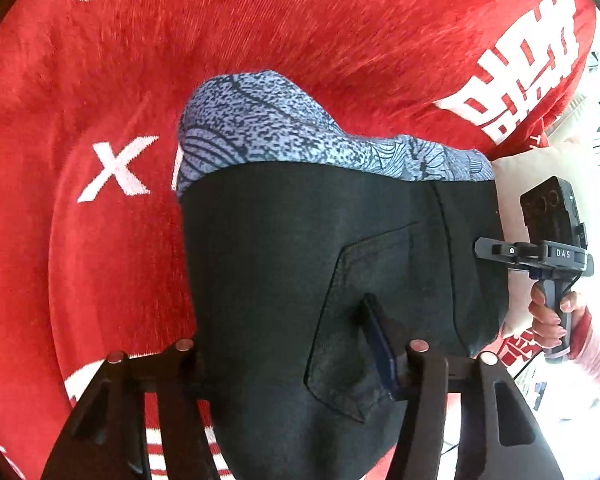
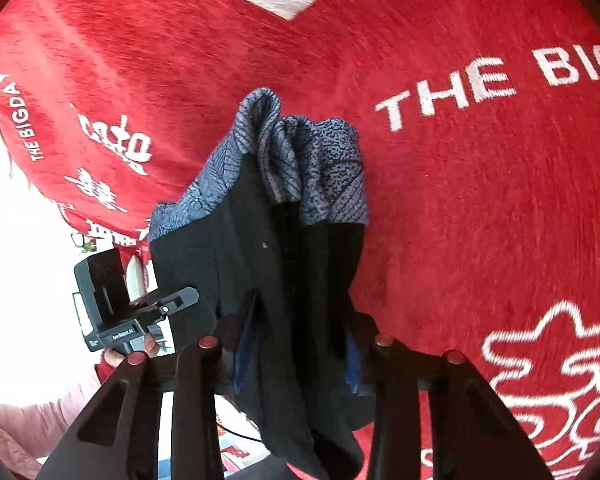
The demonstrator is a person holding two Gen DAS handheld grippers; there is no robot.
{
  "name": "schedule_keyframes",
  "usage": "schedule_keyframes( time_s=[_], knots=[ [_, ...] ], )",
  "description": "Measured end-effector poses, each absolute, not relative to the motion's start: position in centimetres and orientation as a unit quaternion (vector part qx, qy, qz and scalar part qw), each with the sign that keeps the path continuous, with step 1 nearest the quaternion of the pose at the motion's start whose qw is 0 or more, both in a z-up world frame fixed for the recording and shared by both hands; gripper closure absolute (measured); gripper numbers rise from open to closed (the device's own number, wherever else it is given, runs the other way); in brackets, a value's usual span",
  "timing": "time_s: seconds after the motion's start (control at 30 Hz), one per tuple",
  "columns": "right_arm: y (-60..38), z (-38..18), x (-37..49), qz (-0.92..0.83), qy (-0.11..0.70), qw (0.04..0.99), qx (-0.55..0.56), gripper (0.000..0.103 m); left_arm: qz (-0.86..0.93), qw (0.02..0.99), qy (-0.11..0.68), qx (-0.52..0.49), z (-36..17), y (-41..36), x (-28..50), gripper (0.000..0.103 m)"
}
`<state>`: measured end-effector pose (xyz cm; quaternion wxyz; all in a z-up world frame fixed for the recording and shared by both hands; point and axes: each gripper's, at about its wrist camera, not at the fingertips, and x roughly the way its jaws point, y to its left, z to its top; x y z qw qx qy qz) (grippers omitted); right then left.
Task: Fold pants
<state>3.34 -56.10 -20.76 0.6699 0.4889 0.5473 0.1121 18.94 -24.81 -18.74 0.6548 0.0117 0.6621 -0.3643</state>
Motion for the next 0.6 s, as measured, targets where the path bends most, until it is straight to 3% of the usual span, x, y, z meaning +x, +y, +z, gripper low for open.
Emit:
schedule_keyframes(
  time_s=[0.33,0.6],
  knots=[
    [-53.3,-20.1,1.0,0.135,0.552,0.650,0.504,0.065,-0.355,0.649,0.673,0.008,-15.2,-20.9,15.2,0.047],
    [-48.7,-22.1,-2.8,0.113,0.573,0.649,0.488,0.064,-0.342,0.638,0.689,0.023,-17.7,-17.7,11.6,0.046]
  ],
)
